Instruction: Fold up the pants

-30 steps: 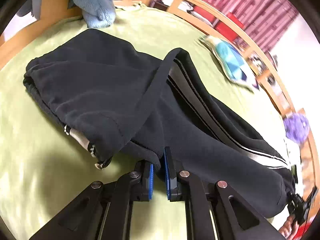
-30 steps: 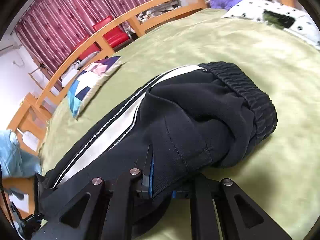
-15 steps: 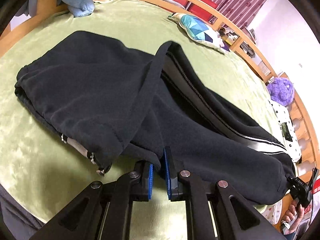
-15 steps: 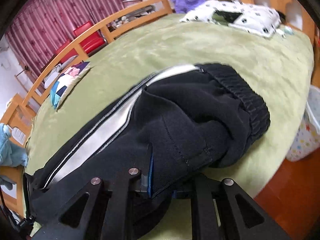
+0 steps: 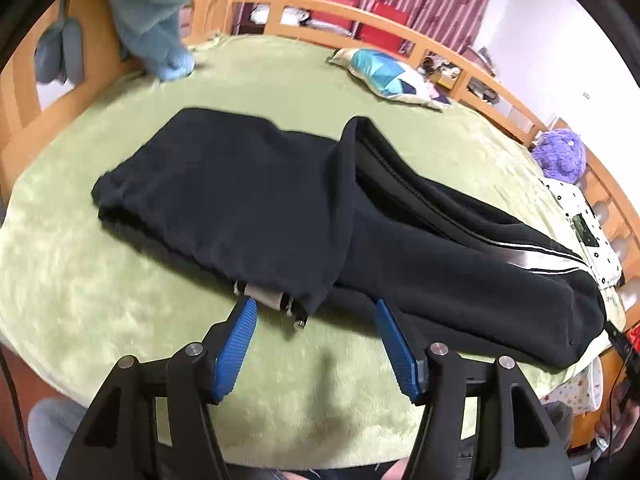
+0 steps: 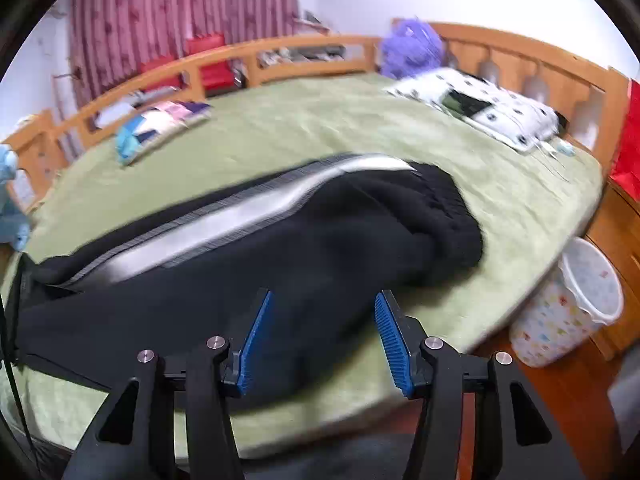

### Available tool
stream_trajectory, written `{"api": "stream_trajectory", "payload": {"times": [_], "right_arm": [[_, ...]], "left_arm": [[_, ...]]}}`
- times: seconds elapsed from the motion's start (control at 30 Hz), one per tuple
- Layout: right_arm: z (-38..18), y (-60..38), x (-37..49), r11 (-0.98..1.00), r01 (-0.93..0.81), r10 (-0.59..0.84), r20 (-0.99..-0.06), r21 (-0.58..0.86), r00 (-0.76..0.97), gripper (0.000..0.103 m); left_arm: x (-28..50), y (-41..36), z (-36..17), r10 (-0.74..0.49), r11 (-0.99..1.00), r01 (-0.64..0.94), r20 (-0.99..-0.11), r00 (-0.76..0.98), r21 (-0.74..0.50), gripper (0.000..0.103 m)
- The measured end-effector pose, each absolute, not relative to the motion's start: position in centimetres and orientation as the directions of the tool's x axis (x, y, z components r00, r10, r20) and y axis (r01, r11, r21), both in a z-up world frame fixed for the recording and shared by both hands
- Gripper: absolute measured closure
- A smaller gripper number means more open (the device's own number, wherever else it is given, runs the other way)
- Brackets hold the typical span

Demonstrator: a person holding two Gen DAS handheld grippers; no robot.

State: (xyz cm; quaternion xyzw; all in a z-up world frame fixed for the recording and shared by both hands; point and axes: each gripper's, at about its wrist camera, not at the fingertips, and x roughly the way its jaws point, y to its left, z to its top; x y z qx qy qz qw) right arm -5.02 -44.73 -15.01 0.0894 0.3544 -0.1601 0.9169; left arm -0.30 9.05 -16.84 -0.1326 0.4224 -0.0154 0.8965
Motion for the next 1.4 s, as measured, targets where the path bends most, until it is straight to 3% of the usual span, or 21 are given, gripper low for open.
{"api": "stream_trajectory", "payload": {"times": [0.17,0.3,0.4,0.47,0.57,0.73,0.93,1.07,1.2,1.4], "right_arm": [[-16.7,-42.5,-3.8,0.944,0.302,-0.147,-0.654,0.130,0.742,0.051],[-18.3,-41.9,-3.0,0.935,0.294,-0.101,-0.643,0.199,0.759,0.051],[-19.2,-41.7,-2.9,0.931,0.288,-0.087,-0.631,0.224,0.771,0.051],[-19.8,-41.6,-3.0,0.933,0.289,-0.098,-0.623,0.214,0.776,0.051],[-20.3,-41.8,-3.4,0.928,0.286,-0.086,-0.608,0.240,0.789,0.051],[-20.1,-42.2,-3.2,0.921,0.275,-0.065,-0.589,0.275,0.806,0.051],[-20.7,-41.7,-2.2,0.927,0.289,-0.084,-0.617,0.240,0.782,0.051],[-20.6,-41.2,-2.1,0.933,0.294,-0.107,-0.618,0.208,0.779,0.051],[-20.5,-40.5,-1.6,0.936,0.292,-0.112,-0.621,0.196,0.776,0.051],[-20.2,-38.8,-1.2,0.953,0.259,-0.110,-0.618,0.156,0.778,0.051]], "left_arm": [[1.7,7.7,-18.0,-0.105,0.979,-0.071,-0.771,0.628,-0.192,0.041],[3.0,6.7,-19.0,-0.001,0.995,-0.075,-0.773,0.635,-0.062,0.041],[3.8,6.8,-18.8,0.074,0.997,-0.070,-0.749,0.658,0.036,0.079],[4.4,8.1,-17.8,0.040,0.998,-0.069,-0.737,0.675,-0.009,0.086],[6.3,11.6,-15.3,0.036,0.987,-0.137,-0.704,0.710,-0.088,0.087],[11.0,15.5,-12.5,0.146,0.970,-0.235,-0.635,0.759,-0.058,0.089],[17.8,18.5,-11.4,0.189,0.959,-0.279,-0.632,0.751,-0.045,0.089],[20.9,19.7,-12.1,0.213,0.952,-0.304,-0.684,0.698,-0.014,0.076],[19.8,20.1,-11.6,0.300,0.935,-0.350,-0.646,0.702,0.054,0.033],[14.4,20.8,-12.7,0.130,0.970,-0.237,-0.690,0.712,-0.061,0.032]]}}
